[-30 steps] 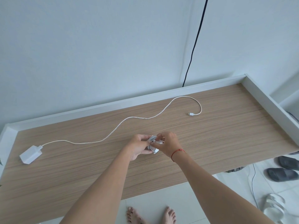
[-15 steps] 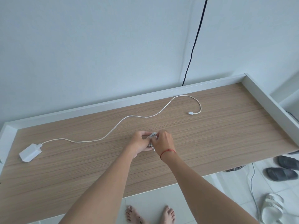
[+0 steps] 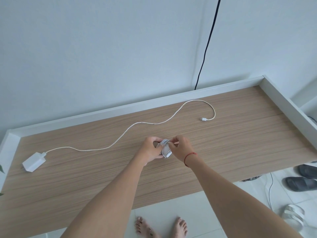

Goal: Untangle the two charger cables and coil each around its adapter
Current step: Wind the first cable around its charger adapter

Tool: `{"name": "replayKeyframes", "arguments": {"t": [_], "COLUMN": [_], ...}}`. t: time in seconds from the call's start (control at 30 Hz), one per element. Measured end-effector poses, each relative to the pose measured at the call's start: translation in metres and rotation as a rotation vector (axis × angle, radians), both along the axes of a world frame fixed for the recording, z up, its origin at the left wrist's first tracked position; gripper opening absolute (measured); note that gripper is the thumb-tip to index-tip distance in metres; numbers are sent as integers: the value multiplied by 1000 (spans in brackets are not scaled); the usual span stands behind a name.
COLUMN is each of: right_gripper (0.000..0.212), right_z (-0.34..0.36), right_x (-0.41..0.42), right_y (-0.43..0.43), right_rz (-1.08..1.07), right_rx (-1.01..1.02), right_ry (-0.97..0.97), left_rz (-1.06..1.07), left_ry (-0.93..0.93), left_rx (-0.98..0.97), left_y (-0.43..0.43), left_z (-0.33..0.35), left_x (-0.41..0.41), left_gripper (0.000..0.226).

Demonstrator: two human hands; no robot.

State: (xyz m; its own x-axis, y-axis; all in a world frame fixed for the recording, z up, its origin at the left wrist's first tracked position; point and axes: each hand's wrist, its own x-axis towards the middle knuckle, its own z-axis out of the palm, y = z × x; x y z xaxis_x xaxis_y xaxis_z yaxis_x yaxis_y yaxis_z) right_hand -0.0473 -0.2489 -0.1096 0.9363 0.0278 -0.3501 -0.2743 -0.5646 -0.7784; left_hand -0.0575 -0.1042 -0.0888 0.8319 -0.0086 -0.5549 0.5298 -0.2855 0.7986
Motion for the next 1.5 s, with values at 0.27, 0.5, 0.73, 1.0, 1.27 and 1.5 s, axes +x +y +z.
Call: {"name": "replayKeyframes", "arguments": {"t": [0.27,0.5,0.73,1.0,1.27,1.5], "right_gripper": [13,33,32,14,10,11], "right_z": [5,-12,2,0,-10,-8], "right_x": [5,-7,2,2,0,0], "right_y": [-5,-18,-21,-22,-27,-24], "right_rz": [-204,-343,-171,-126,-159,-190], "right_rx": [264,452,401,374,456,323], "right_ry": [221,305,323,244,255,172], "left_rz": [-2,8,-14,-30,-74,-78], "left_ry": [8,-42,-24,19,52,22], "left_rx": [-8,21,32,-14,-79,-116], "left_y": [0,-1,-4,0,5,10], "left_z": [3,-3,-3,-2,3,-3], "left_x": [0,-7,-3,-1,5,4], "left_gripper": [24,27,27,33,35,36]}}
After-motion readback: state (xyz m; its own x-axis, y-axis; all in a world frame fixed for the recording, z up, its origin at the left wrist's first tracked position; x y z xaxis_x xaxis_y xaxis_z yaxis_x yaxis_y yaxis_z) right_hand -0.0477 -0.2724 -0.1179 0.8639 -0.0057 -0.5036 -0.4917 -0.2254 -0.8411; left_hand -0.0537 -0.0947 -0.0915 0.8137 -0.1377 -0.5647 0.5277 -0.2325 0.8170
